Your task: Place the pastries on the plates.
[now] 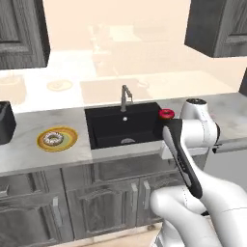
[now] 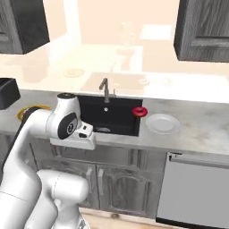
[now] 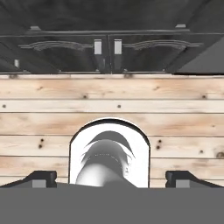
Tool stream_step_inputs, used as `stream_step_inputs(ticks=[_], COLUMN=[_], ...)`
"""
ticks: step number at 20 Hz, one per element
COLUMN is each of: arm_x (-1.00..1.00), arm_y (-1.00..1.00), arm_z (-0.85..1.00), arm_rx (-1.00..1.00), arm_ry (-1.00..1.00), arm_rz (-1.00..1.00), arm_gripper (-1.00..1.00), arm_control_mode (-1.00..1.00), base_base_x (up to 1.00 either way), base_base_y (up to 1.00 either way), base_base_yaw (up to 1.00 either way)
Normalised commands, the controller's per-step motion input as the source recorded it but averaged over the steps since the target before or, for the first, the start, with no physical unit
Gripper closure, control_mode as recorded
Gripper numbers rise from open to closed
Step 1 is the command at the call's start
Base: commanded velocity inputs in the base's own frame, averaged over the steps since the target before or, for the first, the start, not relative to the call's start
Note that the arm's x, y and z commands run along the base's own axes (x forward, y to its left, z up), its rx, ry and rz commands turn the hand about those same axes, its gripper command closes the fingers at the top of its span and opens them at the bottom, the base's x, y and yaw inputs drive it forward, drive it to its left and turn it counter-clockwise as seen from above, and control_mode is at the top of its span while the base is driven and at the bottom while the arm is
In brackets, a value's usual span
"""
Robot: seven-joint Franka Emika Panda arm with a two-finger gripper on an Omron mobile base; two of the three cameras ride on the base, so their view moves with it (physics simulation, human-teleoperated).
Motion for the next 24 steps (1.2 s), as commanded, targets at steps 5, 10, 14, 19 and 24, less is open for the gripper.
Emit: stream_step_inputs(ticks=[5, 10, 14, 19, 24], arm_x=[0.0, 0.0, 0.0, 0.0, 0.0], arm_y=[0.0, 0.0, 0.0, 0.0, 0.0], arm_z=[0.0, 0.0, 0.0, 0.0, 0.0], arm_rx=[0.0, 0.0, 0.0, 0.0, 0.0], arm_ry=[0.0, 0.0, 0.0, 0.0, 0.0], arm_rz=[0.0, 0.0, 0.0, 0.0, 0.0], arm_gripper=[-1.0, -1.0, -1.0, -1.0, -1.0], arm_control_mode=[1.0, 1.0, 1.0, 1.0, 1.0], base_base_x=[0.12, 0.29, 0.66, 0.66, 0.51], base_base_y=[-0.99, -0.65, -0.03, 0.0, -0.04], base_base_yaw=[-0.05, -0.01, 0.0, 0.0, 0.01])
